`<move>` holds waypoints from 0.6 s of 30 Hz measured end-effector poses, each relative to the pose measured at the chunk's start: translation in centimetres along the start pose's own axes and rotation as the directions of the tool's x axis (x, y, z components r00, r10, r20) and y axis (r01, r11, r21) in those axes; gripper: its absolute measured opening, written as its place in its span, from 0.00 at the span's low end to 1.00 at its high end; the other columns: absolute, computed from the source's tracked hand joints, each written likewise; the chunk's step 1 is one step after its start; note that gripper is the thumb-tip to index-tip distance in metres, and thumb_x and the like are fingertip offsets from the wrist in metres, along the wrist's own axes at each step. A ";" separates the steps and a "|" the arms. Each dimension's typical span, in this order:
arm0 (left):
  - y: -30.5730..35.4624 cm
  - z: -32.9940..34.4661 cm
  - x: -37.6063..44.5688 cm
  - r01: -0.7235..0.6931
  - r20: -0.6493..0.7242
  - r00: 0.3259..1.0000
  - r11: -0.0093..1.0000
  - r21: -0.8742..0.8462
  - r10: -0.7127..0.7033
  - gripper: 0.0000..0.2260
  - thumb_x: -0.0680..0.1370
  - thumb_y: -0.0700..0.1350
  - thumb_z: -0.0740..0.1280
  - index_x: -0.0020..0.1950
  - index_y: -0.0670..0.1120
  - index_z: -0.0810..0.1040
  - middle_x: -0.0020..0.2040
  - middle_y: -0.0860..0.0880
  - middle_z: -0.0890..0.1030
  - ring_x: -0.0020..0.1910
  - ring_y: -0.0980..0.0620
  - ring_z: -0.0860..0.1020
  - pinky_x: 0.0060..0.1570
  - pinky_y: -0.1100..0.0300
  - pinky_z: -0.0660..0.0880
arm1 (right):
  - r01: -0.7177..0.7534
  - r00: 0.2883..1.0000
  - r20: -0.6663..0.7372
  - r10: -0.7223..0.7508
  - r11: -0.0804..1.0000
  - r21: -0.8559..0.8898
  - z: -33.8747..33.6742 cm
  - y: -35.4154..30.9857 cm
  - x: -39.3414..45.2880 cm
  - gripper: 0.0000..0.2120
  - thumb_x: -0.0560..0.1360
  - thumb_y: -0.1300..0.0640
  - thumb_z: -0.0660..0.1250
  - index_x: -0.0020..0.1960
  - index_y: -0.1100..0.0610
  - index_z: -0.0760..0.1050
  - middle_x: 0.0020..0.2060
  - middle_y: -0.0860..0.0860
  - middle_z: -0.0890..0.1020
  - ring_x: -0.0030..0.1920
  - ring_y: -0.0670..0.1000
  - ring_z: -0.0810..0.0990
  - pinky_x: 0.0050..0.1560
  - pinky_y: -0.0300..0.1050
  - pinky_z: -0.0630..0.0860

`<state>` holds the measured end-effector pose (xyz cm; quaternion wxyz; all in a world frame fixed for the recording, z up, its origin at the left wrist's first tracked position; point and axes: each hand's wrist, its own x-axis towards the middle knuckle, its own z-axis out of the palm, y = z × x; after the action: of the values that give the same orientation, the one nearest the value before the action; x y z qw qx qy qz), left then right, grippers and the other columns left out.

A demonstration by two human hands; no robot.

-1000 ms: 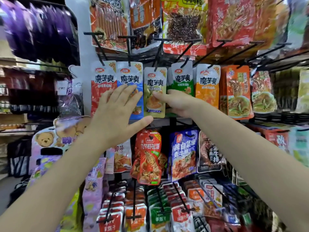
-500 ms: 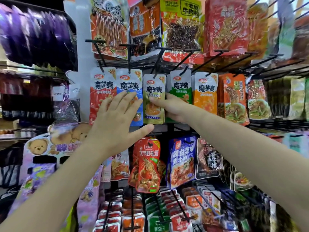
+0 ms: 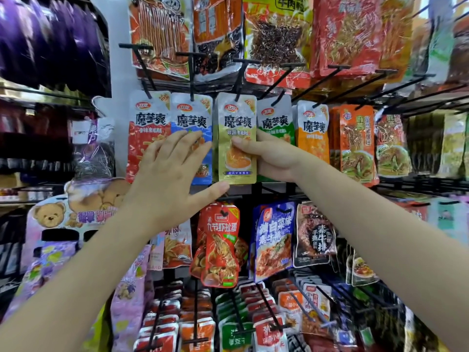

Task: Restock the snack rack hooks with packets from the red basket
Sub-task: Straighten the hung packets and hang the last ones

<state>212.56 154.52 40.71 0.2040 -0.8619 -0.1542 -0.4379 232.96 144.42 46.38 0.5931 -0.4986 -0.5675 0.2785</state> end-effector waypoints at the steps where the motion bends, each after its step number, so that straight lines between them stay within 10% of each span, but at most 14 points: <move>1: 0.0 0.0 0.0 -0.001 -0.001 1.000 1.000 0.001 0.001 0.44 0.76 0.75 0.39 0.79 0.47 0.66 0.79 0.47 0.63 0.78 0.48 0.55 0.74 0.48 0.49 | 0.008 1.000 0.003 -0.008 1.000 -0.012 0.2 -0.1 -0.2 0.18 0.80 0.58 0.66 0.69 0.58 0.70 0.54 0.53 0.84 0.55 0.53 0.84 0.57 0.53 0.81; 8: -0.2 0.1 -0.1 -0.008 -0.008 1.000 1.000 -0.006 0.008 0.44 0.76 0.75 0.40 0.80 0.47 0.63 0.79 0.48 0.63 0.78 0.49 0.55 0.74 0.50 0.49 | -0.053 0.996 -0.079 0.038 0.979 -0.197 0.8 0.0 -1.4 0.17 0.80 0.53 0.67 0.63 0.62 0.75 0.58 0.57 0.84 0.58 0.53 0.83 0.62 0.50 0.79; 12: 0.6 -0.3 0.1 -0.056 -0.022 0.998 0.997 -0.050 0.055 0.41 0.77 0.74 0.43 0.80 0.47 0.62 0.80 0.48 0.62 0.79 0.47 0.57 0.75 0.49 0.50 | -0.099 0.991 -0.131 0.026 0.800 -0.592 -0.1 -0.7 -5.3 0.22 0.77 0.47 0.71 0.63 0.63 0.77 0.55 0.53 0.85 0.54 0.49 0.85 0.61 0.50 0.80; 18: 4.5 1.0 0.7 -0.139 -0.003 0.990 0.978 -0.157 0.140 0.40 0.78 0.72 0.47 0.81 0.47 0.62 0.82 0.48 0.60 0.81 0.49 0.54 0.79 0.46 0.50 | 0.048 0.794 -0.381 -0.474 0.674 -0.738 -2.4 -2.2 -9.3 0.10 0.80 0.56 0.68 0.59 0.59 0.80 0.45 0.52 0.85 0.44 0.53 0.86 0.47 0.47 0.84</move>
<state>215.64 151.19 39.83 0.1650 -0.8856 -0.0593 -0.4300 232.85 134.67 45.00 0.5316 -0.6498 -0.5047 -0.2011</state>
